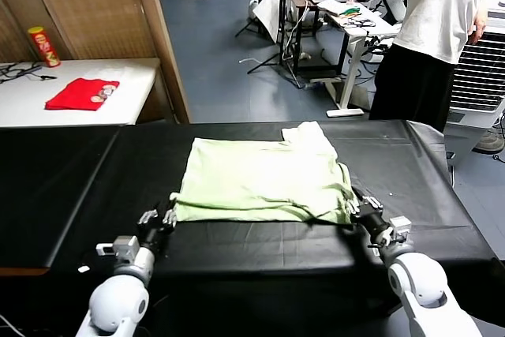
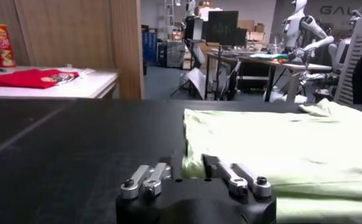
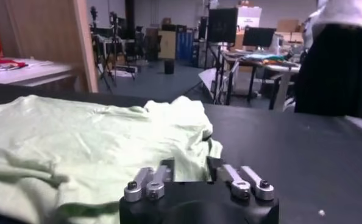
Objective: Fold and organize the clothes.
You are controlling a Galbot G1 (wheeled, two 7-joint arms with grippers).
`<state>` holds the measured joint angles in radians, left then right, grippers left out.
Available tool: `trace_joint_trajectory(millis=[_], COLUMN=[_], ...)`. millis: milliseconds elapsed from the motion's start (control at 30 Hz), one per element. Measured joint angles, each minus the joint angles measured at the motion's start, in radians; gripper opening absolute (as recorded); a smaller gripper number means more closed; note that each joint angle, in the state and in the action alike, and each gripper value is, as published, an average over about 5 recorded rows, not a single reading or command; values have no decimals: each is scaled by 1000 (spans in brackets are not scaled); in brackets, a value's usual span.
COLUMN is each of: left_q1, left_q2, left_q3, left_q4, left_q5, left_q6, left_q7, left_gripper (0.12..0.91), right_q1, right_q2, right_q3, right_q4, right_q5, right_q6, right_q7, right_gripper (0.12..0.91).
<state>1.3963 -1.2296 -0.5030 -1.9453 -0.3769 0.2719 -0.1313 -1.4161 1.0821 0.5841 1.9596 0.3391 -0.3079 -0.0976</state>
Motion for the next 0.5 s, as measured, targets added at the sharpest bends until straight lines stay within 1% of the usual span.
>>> trace_joint_trajectory(millis=[67, 100, 167, 267, 400, 500], left_q1=[14, 22, 38, 56, 68, 70], left_q2=[1, 1, 0, -4, -6, -5], left_q3=[-2, -3, -4, -6, -13, -17], left_q4=[-12, -19, -31, -39, -34, -26], left_q5=[-11, -18, -36, -61, -77, -89], left_q6=[4, 8, 16, 25, 29, 29], left_q7=[0, 1, 4, 11, 21, 27], left_gripper=[778, 788, 795, 798, 798, 795], right_q1=[-20, -28, -40, -51, -50, -48], right_q2=[3, 6, 13, 22, 29, 30], right_q3=[-2, -3, -8, -12, -14, -16], right_q4=[3, 3, 3, 1, -7, -11], right_q5=[-2, -3, -5, -11, -18, -25], right_q6=[-4, -7, -11, -12, -10, -10], right_q7=[0, 0, -1, -2, -6, -12], right_gripper=[798, 797, 788, 745, 651, 534])
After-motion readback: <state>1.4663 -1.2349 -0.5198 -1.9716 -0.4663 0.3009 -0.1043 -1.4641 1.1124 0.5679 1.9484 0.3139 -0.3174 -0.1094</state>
